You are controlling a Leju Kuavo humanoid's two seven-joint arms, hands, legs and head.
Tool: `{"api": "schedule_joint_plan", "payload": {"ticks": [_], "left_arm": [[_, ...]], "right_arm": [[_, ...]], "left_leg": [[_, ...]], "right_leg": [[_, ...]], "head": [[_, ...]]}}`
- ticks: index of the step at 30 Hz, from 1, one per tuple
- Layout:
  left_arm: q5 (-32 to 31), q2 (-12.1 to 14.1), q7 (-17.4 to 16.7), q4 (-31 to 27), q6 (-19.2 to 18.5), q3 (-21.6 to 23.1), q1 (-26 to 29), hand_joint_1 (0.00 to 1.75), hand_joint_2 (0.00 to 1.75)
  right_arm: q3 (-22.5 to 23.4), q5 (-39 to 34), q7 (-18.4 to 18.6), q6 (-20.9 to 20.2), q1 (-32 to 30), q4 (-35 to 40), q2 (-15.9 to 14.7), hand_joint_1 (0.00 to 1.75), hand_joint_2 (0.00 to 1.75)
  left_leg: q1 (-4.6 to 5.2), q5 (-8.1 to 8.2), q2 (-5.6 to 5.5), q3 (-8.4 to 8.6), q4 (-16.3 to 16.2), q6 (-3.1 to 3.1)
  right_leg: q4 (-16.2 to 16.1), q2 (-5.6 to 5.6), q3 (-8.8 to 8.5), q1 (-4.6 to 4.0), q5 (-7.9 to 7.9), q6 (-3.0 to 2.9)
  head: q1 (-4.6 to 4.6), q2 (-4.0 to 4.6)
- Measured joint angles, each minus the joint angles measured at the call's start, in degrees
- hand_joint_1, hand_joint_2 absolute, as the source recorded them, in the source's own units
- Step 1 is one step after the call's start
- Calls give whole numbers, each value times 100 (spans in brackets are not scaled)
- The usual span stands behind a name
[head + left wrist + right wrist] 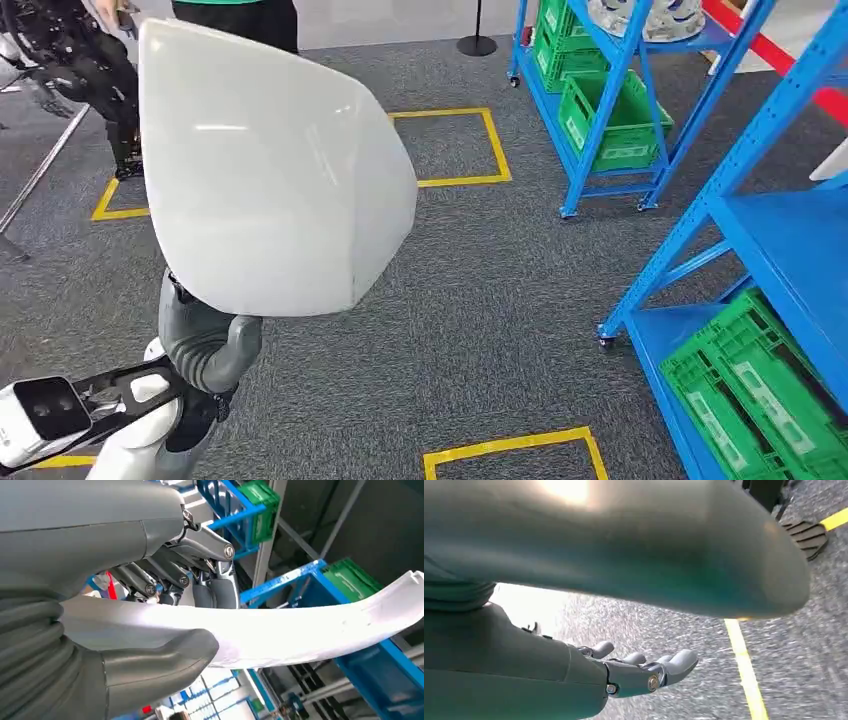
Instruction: Take the parts from the cabinet and place them on the table.
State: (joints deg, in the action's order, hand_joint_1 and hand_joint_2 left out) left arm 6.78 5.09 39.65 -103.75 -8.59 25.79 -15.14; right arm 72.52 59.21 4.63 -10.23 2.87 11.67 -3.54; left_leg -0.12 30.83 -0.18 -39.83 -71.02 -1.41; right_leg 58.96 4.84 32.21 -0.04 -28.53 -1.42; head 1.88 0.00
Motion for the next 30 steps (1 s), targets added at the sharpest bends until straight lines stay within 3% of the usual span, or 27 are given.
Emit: {"api": "schedule_joint_plan", "payload": {"ticks": [1, 2, 3, 6, 7, 8, 9, 10, 11, 12, 13, 14, 15, 16, 17, 18, 21, 22, 23, 24, 25, 27, 28, 29, 30], "left_arm": [[0, 0, 0, 0, 0, 2, 1, 175, 175], [-2, -2, -7, -7, 0, 2, 1, 175, 175], [-18, -2, -22, -11, 0, 2, 3, 175, 175], [-52, -17, -107, -26, -2, 4, 12, 175, 175], [-52, -20, -127, -37, -4, 4, 8, 175, 175], [-55, -35, -173, -61, -4, 2, 9, 175, 175], [-55, -46, -196, -68, -2, 2, -27, 175, 175], [-70, -72, -223, -70, -2, 4, -33, 175, 175], [-90, -85, -229, -70, 0, 4, -7, 175, 175], [-116, -83, -229, -72, 4, 4, 24, 175, 175], [-142, -83, -229, -74, 18, 4, 58, 175, 175], [-224, -83, -227, -87, 17, 4, 100, 175, 175], [-348, -85, -236, -131, 11, 4, 148, 175, 175], [-526, -103, -271, -209, -24, 4, 208, 175, 175], [-634, -129, -284, -273, -48, 4, 261, 175, 175], [-706, -155, -291, -339, -72, 4, 318, 175, 175], [-800, -175, -315, -499, -90, 9, 418, 175, 175], [-818, -175, -332, -551, -103, 9, 448, 175, 175], [-833, -175, -369, -601, -120, 7, 461, 175, 175], [-833, -175, -394, -632, -122, 4, 442, 175, 175], [-833, -179, -417, -647, -129, 4, 422, 175, 175], [-833, -184, -466, -647, -140, 2, 422, 175, 175], [-833, -181, -476, -643, -149, 2, 425, 175, 175], [-833, -177, -479, -634, -155, -7, 427, 175, 175], [-831, -177, -479, -634, -157, -9, 427, 175, 175]], "right_arm": [[0, -4, 2, 0, 5, 0, 0, 0, 0], [0, -4, 26, 0, 7, 0, 2, 0, 0], [0, -2, 63, 0, 7, 0, 2, 0, 0], [0, 44, 129, 7, 37, 0, 4, 0, 0], [0, 61, 118, 7, 65, 0, 7, 0, 0], [0, 81, 92, 7, 84, 0, 7, 0, 0], [0, 85, 89, -7, 88, 0, 11, 0, 0], [0, 96, 94, -7, 78, 0, 13, 0, 0], [0, 98, 94, -4, 52, 0, 11, 0, 0], [0, 98, 87, -4, 34, 0, 11, 0, 0], [0, 98, 70, -4, 24, 0, 11, 0, 0], [0, 98, 44, -4, 21, 0, 15, 0, 0], [0, 96, 26, -7, 26, 0, 15, 0, 0], [0, 92, 20, -4, 33, 0, 22, 0, 0], [0, 92, 20, -4, 33, 0, 26, 0, 0], [0, 98, 28, -4, 36, -2, 46, 0, 0], [0, 120, 2, -4, 31, -2, 66, 0, 0], [0, 131, -11, -4, 35, -2, 68, 0, 0], [-2, 149, -11, -4, 55, 0, 74, 0, 0], [-2, 151, -18, -4, 62, 0, 74, 0, 0], [-2, 153, -17, -2, 51, 0, 74, 0, 0], [-2, 171, -15, -2, 22, 0, 74, 0, 0], [-2, 184, -9, -2, 21, 0, 74, 0, 0], [-2, 186, -7, -2, 27, 0, 74, 0, 0], [-2, 186, -7, -2, 41, 0, 79, 0, 0]], "left_leg": [[10, -224, 94, 310, 554, 33], [42, -362, 342, 591, 1034, 80], [87, -308, 502, 646, 1173, 128], [107, -350, 256, 610, 1188, 209], [93, -386, 176, 634, 1250, 254], [50, -431, 120, 666, 1286, 277], [34, -450, 63, 657, 1296, 308], [28, -459, -2, 646, 1296, 324], [29, -462, -87, 639, 1295, 330], [29, -463, -169, 631, 1289, 331], [29, -464, -255, 619, 1276, 329], [26, -465, -337, 618, 1265, 326], [20, -464, -422, 619, 1247, 313], [9, -455, -518, 618, 1217, 288], [-3, -443, -590, 612, 1187, 264], [9, -434, -649, 576, 1166, 218], [-28, -500, -874, 511, 1202, 80], [-30, -520, -950, 460, 1215, 33], [-35, -480, -729, 452, 1140, 36], [0, -333, -376, 361, 958, 35], [-3, -93, -174, 180, 575, 15], [-19, 337, -60, -252, -374, -23], [-26, 390, -51, -365, -640, -34], [-30, 315, -42, -333, -607, -40], [-30, 128, -17, -158, -301, -41]], "right_leg": [[0, 75, -15, -6, -8, 4], [1, 134, -38, -17, -22, 19], [22, 191, -44, -59, -49, 54], [-12, 380, -86, -20, -52, 141], [-14, 446, -114, -45, -70, 183], [55, 173, -108, 9, -116, 227], [276, -198, 4, 37, -277, 264], [664, -372, 189, 53, -496, 293], [1165, -440, 438, 62, -722, 319], [1542, -448, 636, 64, -846, 339], [1743, -449, 764, 66, -856, 352], [1653, -452, 739, 76, -717, 357], [1340, -464, 603, 93, -485, 361], [768, -539, 334, 118, -163, 370], [274, -712, 91, 150, 54, 379], [77, -1127, 1, 194, -69, 406], [49, -893, 10, 116, -24, 301], [22, -804, 2, 130, 4, 250], [-17, -690, -2, 152, 35, 193], [-29, -630, -5, 138, 27, 130], [-28, -533, -4, 120, 24, 115], [-24, -325, 3, 95, 15, 100], [-22, -233, 7, 91, 15, 100], [-20, -142, 6, 90, 14, 102], [-16, -57, 3, 90, 9, 109]], "head": [[0, 0], [0, 0], [-4, 0], [-9, 0], [-9, 0], [-13, 0], [-26, 0], [-44, 0], [-55, 0], [-57, 0], [-59, 0], [-63, 0], [-66, 0], [-63, 0], [-68, 0], [-77, 0], [-77, 0], [-76, 0], [-74, 0], [-39, 0], [0, 0], [0, 0], [2, 0], [0, 0], [0, 0]]}}
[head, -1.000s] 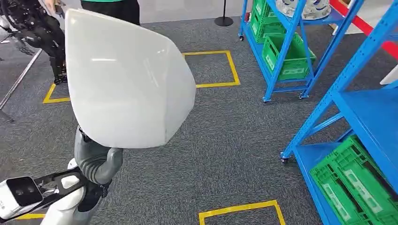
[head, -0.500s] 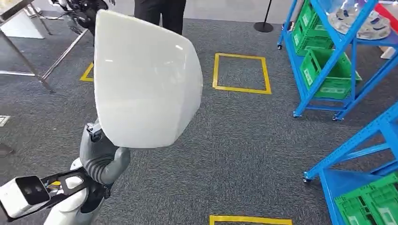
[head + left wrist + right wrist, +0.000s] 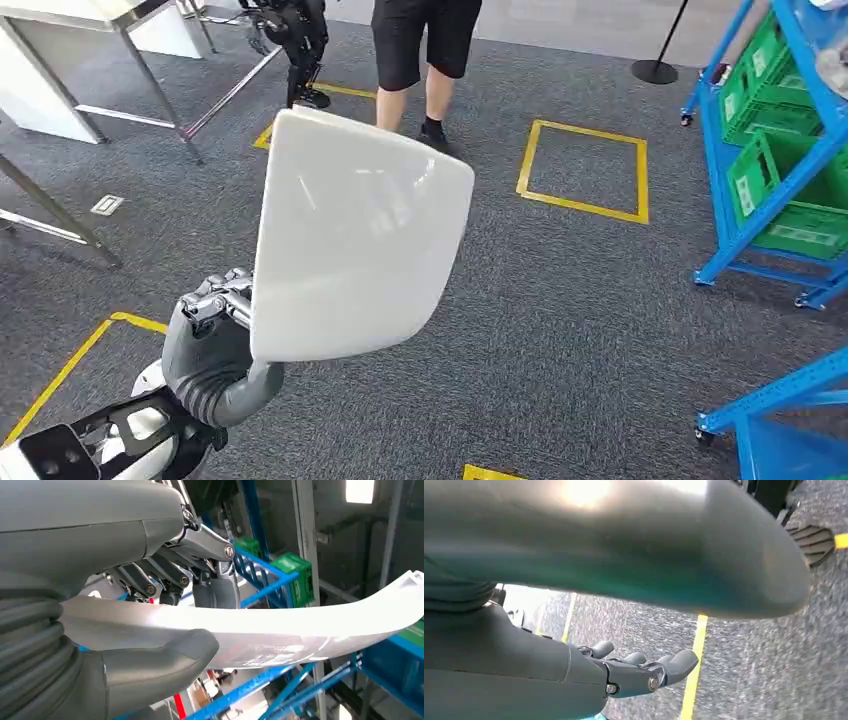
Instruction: Take the parts from the cabinet and place them on the table.
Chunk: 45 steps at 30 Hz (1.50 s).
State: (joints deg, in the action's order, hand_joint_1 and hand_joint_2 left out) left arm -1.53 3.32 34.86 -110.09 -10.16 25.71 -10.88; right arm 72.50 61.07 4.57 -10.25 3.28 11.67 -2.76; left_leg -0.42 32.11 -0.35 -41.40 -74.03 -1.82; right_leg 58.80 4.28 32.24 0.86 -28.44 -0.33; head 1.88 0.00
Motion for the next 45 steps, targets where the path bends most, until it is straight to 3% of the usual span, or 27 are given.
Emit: {"api": "schedule_joint_plan", "payload": {"ticks": [2, 3, 7, 8, 10, 13, 14, 16, 17, 18, 19, 22, 23, 25, 26, 28, 29, 30, 32, 33, 34, 38, 39, 40, 41, 43, 45], "left_arm": [[9, 0, -2, 0, -40, 2, -14, 175, 175], [13, 0, -2, -2, -50, 0, -35, 175, 175], [17, -20, -42, -2, -75, 2, -64, 175, 175], [17, -22, -42, -7, -83, 2, -74, 175, 175], [15, -35, -15, 13, -85, 2, -119, 175, 175], [-4, -39, 17, 96, -96, 4, -96, 175, 175], [-9, -39, 20, 118, -94, 4, -83, 175, 175], [-26, -44, 24, 144, -96, 4, -78, 175, 175], [-28, -46, 26, 146, -96, 4, -80, 175, 175], [-31, -48, 33, 149, -98, 4, -81, 175, 175], [-31, -48, 35, 151, -98, 4, -83, 175, 175], [-39, -46, 35, 153, -101, 6, -76, 175, 175], [-39, -42, 35, 151, -101, 6, -79, 175, 175], [-39, -37, 35, 151, -103, 4, -81, 175, 175], [-39, -35, 35, 153, -107, 4, -73, 175, 175], [-48, -33, 35, 168, -120, 6, -40, 175, 175], [-57, -22, 35, 186, -144, 4, -25, 175, 175], [-65, -20, 35, 199, -158, 4, -16, 175, 175], [-72, -20, 37, 201, -168, 4, -16, 175, 175], [-94, -24, 39, 201, -171, 6, -16, 175, 175], [-129, -28, 53, 208, -173, 9, -5, 175, 175], [-203, -52, 72, 225, -223, 11, 18, 175, 175], [-214, -72, 79, 225, -232, 11, 35, 175, 175], [-214, -85, 92, 232, -238, 9, 23, 175, 175], [-223, -114, 96, 240, -256, 9, 23, 175, 175], [-243, -125, 103, 267, -278, 9, 32, 175, 175], [-243, -127, 103, 293, -282, 9, 40, 175, 175]], "right_arm": [[0, 0, 0, 0, 21, -2, 33, 0, 0], [0, 0, 0, 0, 23, 0, 40, 0, 0], [0, 0, 0, -2, 73, -2, 68, 0, 0], [0, 0, -2, -2, 91, 0, 74, 0, 0], [0, -2, -35, -22, 94, -2, 90, 0, 0], [0, 2, -79, -20, 13, -2, 94, 0, 0], [-2, 7, -92, -20, 4, -2, 99, 0, 0], [-2, 18, -96, -20, 10, -2, 98, 0, 0], [-2, 20, -96, -20, 13, -2, 99, 0, 0], [-2, 24, -96, -20, 13, -2, 99, 0, 0], [-2, 24, -96, -20, 18, -2, 98, 0, 0], [-2, 26, -96, -20, 33, 0, 99, 0, 0], [-2, 28, -96, -20, 46, -2, 99, 0, 0], [-4, 37, -96, 7, 67, 0, 107, 0, 0], [-7, 57, -94, 7, 55, -2, 107, 0, 0], [-4, 66, -96, 7, 13, -2, 107, 0, 0], [-7, 63, -112, 7, 5, -2, 107, 0, 0], [-4, 59, -135, 7, 10, -2, 114, 0, 0], [-4, 30, -160, 7, 33, -2, 140, 0, 0], [-4, 15, -162, 7, 37, -2, 153, 0, 0], [-4, 9, -164, 7, 38, -2, 155, 0, 0], [-4, -33, -151, 7, 63, -2, 197, 0, 0], [-4, -35, -146, 7, 78, -2, 203, 0, 0], [-4, -35, -149, -11, 79, -2, 212, 0, 0], [-4, -35, -146, -11, 66, -2, 217, 0, 0], [-4, -28, -144, -9, 17, -2, 214, 0, 0], [-4, -17, -138, -9, -3, -2, 217, 0, 0]], "left_leg": [[4, -445, 247, 618, 1078, 18], [32, -412, 517, 773, 1425, 63], [83, -470, 231, 743, 1447, 237], [21, -516, 169, 794, 1496, 297], [11, -544, 73, 777, 1503, 344], [19, -559, -186, 741, 1491, 367], [19, -562, -271, 740, 1484, 362], [18, -569, -432, 746, 1472, 349], [14, -573, -516, 748, 1466, 334], [4, -578, -584, 740, 1462, 316], [34, -577, -665, 707, 1446, 262], [-18, -639, -840, 661, 1509, 141], [0, -641, -893, 633, 1509, 90], [30, -358, -231, 490, 1151, 76], [20, -93, -85, 296, 720, 48], [8, 282, -33, -95, -148, 12], [1, 274, -29, -147, -280, 0], [-6, 142, -14, -49, -128, -10], [-12, -313, 140, 495, 822, -8], [-6, -471, 400, 800, 1346, 12], [28, -399, 596, 835, 1429, 103], [41, -462, 270, 784, 1474, 253], [-6, -496, 195, 830, 1501, 299], [-17, -511, 140, 819, 1504, 329], [-20, -526, 78, 804, 1504, 353], [-16, -539, -110, 775, 1497, 369], [-17, -545, -293, 769, 1485, 361]], "right_leg": [[19, 146, -25, 0, -24, 37], [29, 207, -35, -16, -41, 66], [4, 432, -103, -29, -55, 209], [36, 333, -104, 0, -88, 269], [467, -250, 81, 32, -385, 298], [1739, -391, 742, 20, -877, 330], [1778, -396, 793, 18, -801, 321], [1141, -433, 532, 20, -336, 293], [576, -551, 268, 27, -53, 270], [86, -820, 49, 39, 65, 244], [9, -898, 18, 17, 5, 248], [17, -696, 24, -29, 20, 159], [-43, -614, 9, 25, 60, 98], [-76, -473, 0, 11, 76, 10], [-75, -389, 3, -3, 70, 0], [-71, -196, 13, -13, 62, -11], [-70, -111, 14, -13, 60, -9], [-68, -24, 12, -13, 54, -3], [-49, 127, -5, -11, 30, 27], [-26, 190, -24, -19, 8, 58], [-11, 236, -33, -66, -21, 96], [-38, 492, -122, -43, -36, 230], [23, 269, -126, 2, -91, 290], [218, -65, -37, 11, -252, 304], [623, -265, 155, 16, -487, 320], [1549, -389, 627, 10, -857, 340], [1666, -399, 742, 13, -720, 327]], "head": [[2, 0], [7, 0], [-9, 0], [-11, 0], [-41, 0], [-63, 0], [-63, 0], [-68, 0], [-68, 0], [-72, 0], [-72, 0], [-74, 0], [-68, 0], [-15, 0], [0, 0], [2, 0], [4, 0], [4, 0], [4, 0], [9, 0], [9, 0], [-7, 0], [-18, 0], [-26, 0], [-55, 0], [-63, 0], [-66, 0]]}}
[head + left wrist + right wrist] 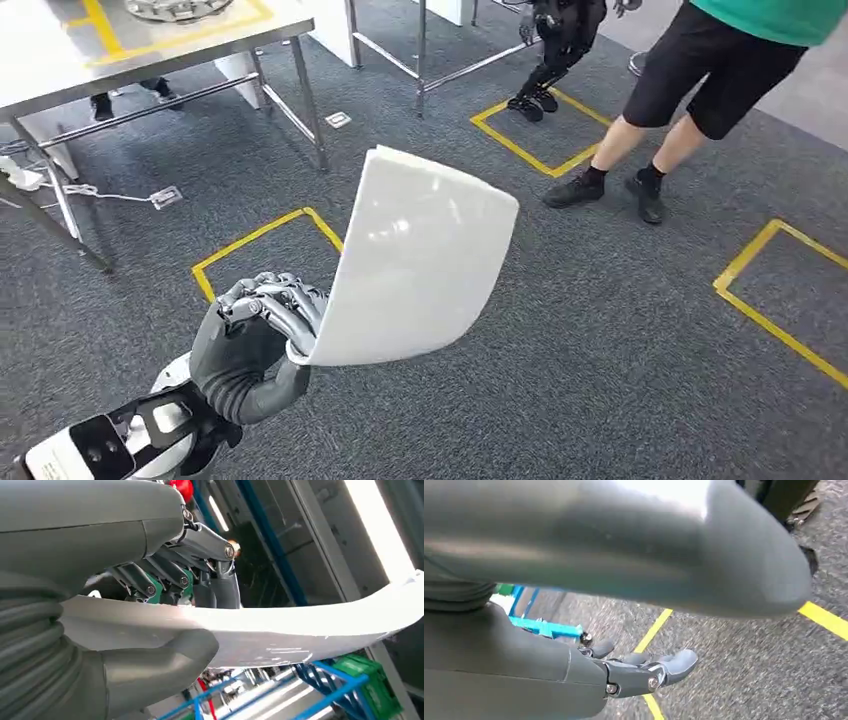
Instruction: Take the parts from the cabinet and place them on the table.
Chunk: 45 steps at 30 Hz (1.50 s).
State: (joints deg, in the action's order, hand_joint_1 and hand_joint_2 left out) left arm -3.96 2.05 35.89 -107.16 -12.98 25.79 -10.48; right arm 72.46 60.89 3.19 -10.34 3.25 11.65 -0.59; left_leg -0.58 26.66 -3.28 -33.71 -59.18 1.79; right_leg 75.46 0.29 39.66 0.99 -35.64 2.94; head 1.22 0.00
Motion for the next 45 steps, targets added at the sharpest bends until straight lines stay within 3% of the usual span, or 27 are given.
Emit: {"api": "schedule_joint_plan", "payload": {"ticks": [2, 3, 4, 8, 9, 10, 11, 13, 14, 15, 17, 18, 19, 20, 24, 26, 28, 29, 31, 34, 36, 37, 39, 40, 42, 43, 45], "left_arm": [[0, -4, 2, 0, -7, 0, 0, 175, 175], [0, -15, 2, 0, -7, 0, -2, 175, 175], [0, -24, 7, 0, -9, 0, -3, 175, 175], [0, -31, 11, -4, -9, -9, 2, 175, 175], [0, -31, 11, -11, -9, -15, 8, 175, 175], [-2, -31, 13, -13, -9, -17, -11, 175, 175], [0, -31, 13, -9, -9, -17, -25, 175, 175], [-2, -31, 13, 0, -9, -17, -22, 175, 175], [0, -26, 15, 7, -18, -17, -21, 175, 175], [7, -22, 15, 20, -44, -17, -22, 175, 175], [22, -18, 18, 26, -63, -17, -22, 175, 175], [33, -15, 22, 26, -70, -17, -25, 175, 175], [39, -11, 35, 28, -81, -17, -39, 175, 175], [44, -9, 55, 35, -98, -15, -45, 175, 175], [52, 4, 68, 31, -129, -15, -84, 175, 175], [61, -7, 0, 26, -129, -13, -204, 175, 175], [83, -26, -102, 31, -109, -11, -307, 175, 175], [103, -24, -144, 35, -89, -11, -341, 175, 175], [114, -15, -175, 35, -50, -9, -396, 175, 175], [118, -15, -190, 33, -41, -4, -490, 175, 175], [118, -11, -192, 31, -39, 2, -523, 175, 175], [118, -4, -192, 33, -37, 9, -532, 175, 175], [120, 9, -190, 33, -26, 13, -550, 175, 175], [120, 15, -188, 33, -24, 15, -565, 175, 175], [162, 31, -164, 37, -20, 31, -618, 175, 175], [209, 41, -133, 39, -4, 35, -671, 175, 175], [278, 50, -85, 55, 20, 39, -788, 175, 175]], "right_arm": [[0, 0, -11, 0, 10, 0, 0, 0, 0], [0, 0, -11, 0, 10, 0, -2, 0, 0], [0, 0, -11, 0, 9, 0, -4, 0, 0], [0, 0, -9, 0, 26, 0, -2, 0, 0], [-2, 0, -9, 22, 40, 0, 15, 0, 0], [0, 0, -11, 22, 46, 2, 11, 0, 0], [0, 0, -15, 22, 36, 0, 11, 0, 0], [0, 0, -22, 22, -1, 2, 11, 0, 0], [0, 0, -33, 24, -11, 0, 11, 0, 0], [0, 0, -46, 22, -8, 0, 11, 0, 0], [0, 0, -59, 22, 11, 0, 11, 0, 0], [0, -2, -59, 22, 15, 0, 13, 0, 0], [0, -4, -59, 22, 12, 0, 13, 0, 0], [0, -11, -59, 22, 11, 0, 15, 0, 0], [0, -17, -44, 22, 46, 0, 15, 0, 0], [-2, -15, -33, -15, 69, 0, 15, 0, 0], [0, 18, -39, -33, 42, 0, 7, 0, 0], [0, 15, -70, -33, 32, 0, 2, 0, 0], [0, -7, -55, -33, 43, 0, 0, 0, 0], [0, -18, -52, -42, 80, 0, -11, 0, 0], [0, -18, -52, -44, 98, 0, -9, 0, 0], [0, -17, -44, -44, 96, 0, -9, 0, 0], [0, -17, -46, -42, 94, 0, -7, 0, 0], [0, -20, -44, -42, 95, 0, -9, 0, 0], [0, -24, -22, -31, 85, -2, 24, 0, 0], [0, -30, -13, -24, 86, -2, 7, 0, 0], [0, -53, 20, -39, 122, -2, 4, 0, 0]], "left_leg": [[-4, -8, -171, 6, -11, -20], [-8, -15, -249, 7, -15, -42], [8, -20, -310, -12, -22, -79], [-15, -89, -567, -106, 44, -273], [-15, -66, -466, -107, 2, -281], [27, 69, -66, -174, -155, -285], [11, 320, 151, -340, -512, -297], [3, 763, 260, -738, -1412, -323], [3, 850, 265, -865, -1718, -334], [3, 782, 273, -837, -1712, -337], [4, 380, 350, -408, -977, -321], [11, 174, 486, -107, -447, -298], [39, 156, 822, 110, -12, -245], [50, 139, 824, 117, 5, -201], [44, 76, 501, 120, 42, -62], [2, 31, 392, 81, 59, -5], [-2, 16, 259, 54, 53, 14], [-2, 14, 204, 44, 45, 16], [-5, 16, 104, 44, 26, 10], [-18, 36, 18, 49, -5, -54], [26, 50, -11, 11, -37, -132], [35, 87, -8, 5, -33, -43], [24, 59, 6, 28, -1, -63], [20, 44, 7, 34, 15, -88], [46, 6, 7, 182, 290, 13], [11, -68, 9, 370, 455, 61], [-42, -121, 18, 435, 608, 67]], "right_leg": [[-838, -65, -366, 12, 526, -26], [-1398, -245, -629, 28, 767, -47], [-1664, -557, -738, 44, 701, -56], [-1693, -271, -734, -1, 759, -186], [-1746, -178, -736, 43, 798, -242], [-1754, -123, -738, 31, 796, -292], [-1753, -40, -734, 15, 790, -317], [-1751, 141, -730, -9, 780, -336], [-1746, 234, -725, -16, 779, -338], [-1745, 328, -727, -20, 776, -339], [-1739, 479, -743, -24, 764, -327], [-1732, 545, -762, -26, 749, -309], [-1715, 611, -780, -49, 732, -280], [-1696, 655, -786, -80, 704, -239], [-1715, 885, -831, -57, 690, -107], [-1284, 237, -679, -1, 374, -39], [-363, 25, -243, 5, -57, 0], [-7, 8, -48, 1, -145, 9], [-121, 2, -34, 8, 102, 2], [-1544, -61, -653, 35, 839, -22], [-1693, -95, -670, 14, 804, -97], [-1698, -89, -665, 22, 805, -86], [-1698, -92, -666, -5, 812, -149], [-1698, -94, -663, -8, 814, -151], [-1595, -48, -676, 33, 1110, -60], [-1597, -58, -653, 23, 1090, -66], [-1375, -71, -582, 24, 808, -64]], "head": [[-7, 0], [-11, 0], [-13, 0], [-13, 0], [-13, 0], [32, 0], [72, 0], [70, 0], [77, 0], [74, 0], [77, 0], [77, 0], [81, 0], [66, 0], [66, 0], [35, 0], [7, 0], [0, 0], [-9, 0], [-22, 0], [-22, 0], [-24, 0], [-15, 0], [-13, 0], [-9, 0], [6, 0], [-18, 0]]}}
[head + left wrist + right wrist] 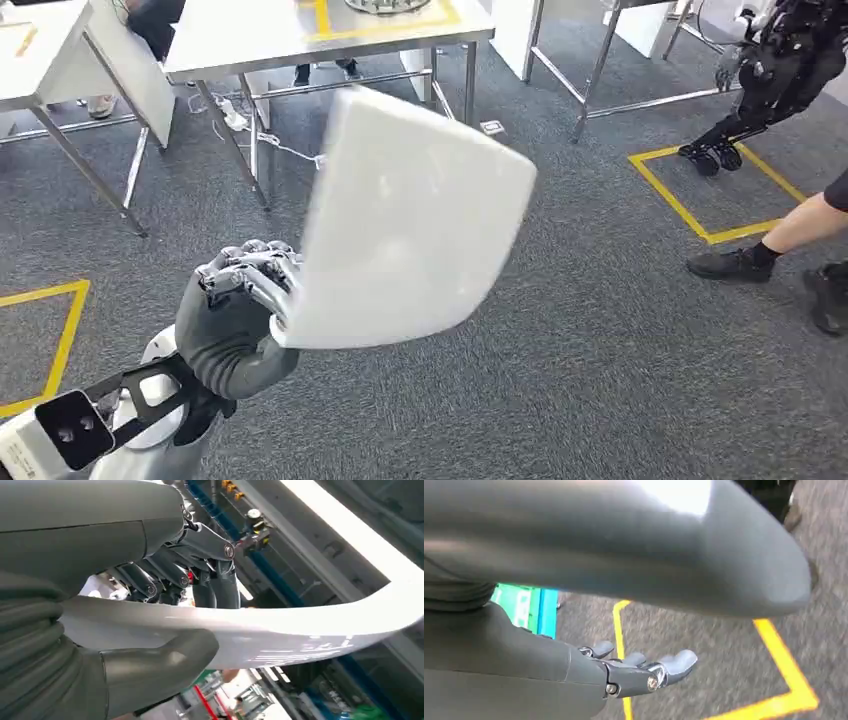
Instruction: Take the parts from the cabinet and place them on the table.
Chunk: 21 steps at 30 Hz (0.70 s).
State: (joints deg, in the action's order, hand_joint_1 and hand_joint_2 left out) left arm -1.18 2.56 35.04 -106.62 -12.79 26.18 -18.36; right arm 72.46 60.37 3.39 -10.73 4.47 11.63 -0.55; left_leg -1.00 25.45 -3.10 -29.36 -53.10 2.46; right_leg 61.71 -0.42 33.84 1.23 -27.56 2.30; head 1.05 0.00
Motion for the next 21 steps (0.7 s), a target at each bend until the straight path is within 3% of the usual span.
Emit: {"api": "schedule_joint_plan", "payload": {"ticks": [2, 3, 4, 5, 7, 8, 9, 10, 12, 13, 14, 15, 16, 18, 19, 20, 21], "left_arm": [[24, 0, 4, 9, 31, 17, -4, 175, 175], [22, 4, 0, 26, 46, 39, 21, 175, 175], [20, 9, 7, 33, 59, 57, 43, 175, 175], [9, 15, 20, 37, 76, 63, 56, 175, 175], [-5, 35, 59, 42, 109, 83, 84, 175, 175], [-7, 46, 81, 44, 109, 92, 102, 175, 175], [-7, 68, 87, 44, 109, 101, 112, 175, 175], [-11, 72, 98, 28, 111, 122, 99, 175, 175], [-13, 116, 116, 33, 111, 142, 113, 175, 175], [4, 138, 118, 35, 111, 140, 109, 175, 175], [4, 151, 118, 39, 109, 146, 103, 175, 175], [13, 159, 133, 46, 109, 153, 90, 175, 175], [24, 166, 153, 50, 109, 157, 84, 175, 175], [24, 166, 157, 77, 109, 179, 95, 175, 175], [24, 171, 160, 88, 109, 192, 101, 175, 175], [11, 181, 173, 103, 111, 203, 112, 175, 175], [-13, 199, 183, 120, 114, 205, 112, 175, 175]], "right_arm": [[0, -6, 13, -77, 23, 0, 7, 0, 0], [0, -11, 13, -105, 14, 0, 2, 0, 0], [0, -9, 2, -105, 1, 0, -7, 0, 0], [0, -9, -15, -105, -7, 2, -13, 0, 0], [0, -9, -61, -107, -20, 2, -26, 0, 0], [0, -9, -79, -107, -26, -2, -4, 0, 0], [0, -6, -83, -107, -28, -35, 96, 0, 0], [0, -9, -83, -11, -34, 0, 6, 0, 0], [2, -11, -90, 230, -81, -18, 66, 0, 0], [2, -13, -90, 442, -71, -15, 72, 0, 0], [2, -20, -94, 560, -80, -13, 59, 0, 0], [2, -28, -120, 566, -103, -15, 72, 0, 0], [2, -35, -136, 483, -110, -15, 96, 0, 0], [2, -35, -171, 406, -118, -15, 98, 0, 0], [2, -35, -184, 407, -119, -15, 98, 0, 0], [2, -35, -186, 407, -118, -15, 98, 0, 0], [2, -35, -188, 407, -118, -15, 98, 0, 0]], "left_leg": [[-70, -11, 14, -20, -4, -68], [-119, -6, 12, -31, -11, -129], [-188, 8, 2, -36, -29, -215], [-275, 38, -11, -39, -70, -309], [-488, 183, -31, -61, -266, -567], [-508, 292, -30, -113, -424, -728], [-535, 393, -31, -194, -601, -825], [-495, 462, -57, -223, -639, -871], [-477, 495, -30, -176, -661, -945], [-472, 488, -15, -239, -671, -978], [-441, 471, 150, -380, -893, -916], [-414, 495, 317, -667, -1306, -876], [-357, 562, 381, -1025, -1787, -791], [-198, 774, 383, -1638, -2471, -608], [-106, 871, 379, -1790, -2538, -480], [-2, 948, 365, -1829, -2430, -359], [112, 881, 345, -1803, -2169, -203]], "right_leg": [[706, 2, 376, 54, -457, 73], [979, 4, 526, 103, -571, 143], [1002, 7, 553, 161, -532, 216], [791, 12, 461, 229, -377, 299], [-117, 9, -12, 423, 115, 552], [-64, -128, 6, 405, -28, 730], [-58, -120, 128, 398, -390, 567], [111, -83, 190, 445, -371, 346], [279, -49, 150, 493, -476, 243], [356, -97, 73, 489, -497, 227], [324, -11, 26, 457, -543, 114], [283, 3, -60, 407, -592, 134], [222, 20, -146, 351, -610, 111], [73, 55, -331, 226, -650, 47], [6, 62, -448, 148, -659, -2], [-51, 68, -580, 60, -674, -37], [-143, 61, -733, -36, -723, -104]], "head": [[-11, 0], [-13, 0], [-13, 0], [-13, 0], [-15, 0], [-48, 0], [-193, 0], [-150, 0], [-57, 0], [-19, 0], [77, 0], [180, 0], [223, 0], [265, 0], [278, 0], [280, 0], [293, 0]]}}
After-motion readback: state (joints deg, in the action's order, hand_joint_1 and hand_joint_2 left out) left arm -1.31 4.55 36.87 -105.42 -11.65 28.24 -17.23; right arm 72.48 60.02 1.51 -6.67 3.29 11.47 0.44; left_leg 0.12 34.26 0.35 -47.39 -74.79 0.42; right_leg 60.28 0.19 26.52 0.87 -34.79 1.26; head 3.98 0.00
